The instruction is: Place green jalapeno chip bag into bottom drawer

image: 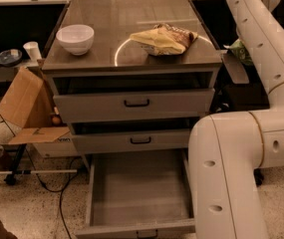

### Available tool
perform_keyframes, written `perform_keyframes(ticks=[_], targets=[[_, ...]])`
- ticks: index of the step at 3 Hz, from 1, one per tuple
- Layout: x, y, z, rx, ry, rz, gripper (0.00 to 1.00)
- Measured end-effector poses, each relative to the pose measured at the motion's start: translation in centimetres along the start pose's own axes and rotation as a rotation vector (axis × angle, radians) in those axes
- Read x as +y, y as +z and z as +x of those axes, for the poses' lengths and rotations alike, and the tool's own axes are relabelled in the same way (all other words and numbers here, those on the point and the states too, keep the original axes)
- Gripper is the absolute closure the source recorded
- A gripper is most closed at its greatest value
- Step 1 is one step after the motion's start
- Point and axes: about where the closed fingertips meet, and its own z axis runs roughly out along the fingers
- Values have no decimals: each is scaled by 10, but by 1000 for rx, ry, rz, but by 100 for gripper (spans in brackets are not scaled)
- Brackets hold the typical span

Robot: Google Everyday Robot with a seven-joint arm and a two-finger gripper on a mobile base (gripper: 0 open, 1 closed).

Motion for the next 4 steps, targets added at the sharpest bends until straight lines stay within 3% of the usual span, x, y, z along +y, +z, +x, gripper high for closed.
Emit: perform_keyframes(ticks=[2,4], targets=[[0,35,46,167,-14,38,100],[4,69,89,302,-26,38,100]])
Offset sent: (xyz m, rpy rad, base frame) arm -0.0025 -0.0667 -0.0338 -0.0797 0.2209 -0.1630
